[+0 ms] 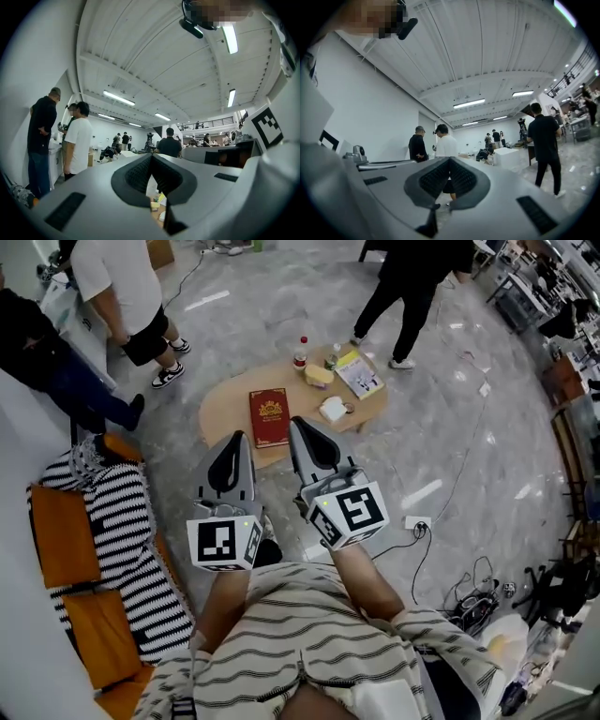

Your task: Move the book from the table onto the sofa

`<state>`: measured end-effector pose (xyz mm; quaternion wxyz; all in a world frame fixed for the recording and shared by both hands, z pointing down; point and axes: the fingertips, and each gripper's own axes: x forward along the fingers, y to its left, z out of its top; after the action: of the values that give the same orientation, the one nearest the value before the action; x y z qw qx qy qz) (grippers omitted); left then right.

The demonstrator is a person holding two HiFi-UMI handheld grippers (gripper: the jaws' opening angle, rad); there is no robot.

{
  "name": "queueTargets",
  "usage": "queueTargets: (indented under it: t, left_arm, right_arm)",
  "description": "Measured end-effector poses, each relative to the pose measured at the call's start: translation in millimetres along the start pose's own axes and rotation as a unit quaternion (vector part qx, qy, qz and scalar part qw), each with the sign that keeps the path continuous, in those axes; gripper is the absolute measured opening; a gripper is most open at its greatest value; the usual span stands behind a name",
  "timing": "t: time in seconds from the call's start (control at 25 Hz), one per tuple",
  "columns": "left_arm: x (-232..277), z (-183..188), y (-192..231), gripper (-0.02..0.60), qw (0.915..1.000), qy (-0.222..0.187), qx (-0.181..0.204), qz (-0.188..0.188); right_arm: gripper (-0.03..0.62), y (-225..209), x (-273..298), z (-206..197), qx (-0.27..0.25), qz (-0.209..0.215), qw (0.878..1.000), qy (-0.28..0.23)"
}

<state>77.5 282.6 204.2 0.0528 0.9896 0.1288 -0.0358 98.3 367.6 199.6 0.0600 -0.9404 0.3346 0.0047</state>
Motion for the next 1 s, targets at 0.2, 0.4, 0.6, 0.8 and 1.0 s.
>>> queueTargets:
  t: [0.2,0.4,0.6,0.8,1.0]
  left_arm:
    - [46.4,-0.5,40.3,0.005,0.9997,0.008,-0.011,-0.019]
    - [82.8,-11.2,68.9,0.005,0.9990,0.017,-0.023,-0.034]
    - [108.2,-21.6,84.7,0.005,0.9983,0.029,-0.034,-0.039]
    - [133.9,-32.4,92.5,0.005,0.9976,0.040,-0.041,-0.040]
    - [158.2,-57.4,93.8,0.005,0.9966,0.061,-0.045,-0.032]
  right_arm:
    - [0.014,-11.9,55.8,-3.3,-0.005,-0.021,1.000,0.015]
    - [0.014,-22.4,95.7,-11.6,-0.006,-0.038,0.999,0.025]
    - [0.014,-34.6,120.0,-16.3,-0.003,-0.048,0.998,0.032]
    - [0.014,-52.9,140.0,-21.7,-0.003,-0.053,0.998,0.041]
    - [0.014,-81.8,154.3,-45.0,0.007,-0.055,0.997,0.060]
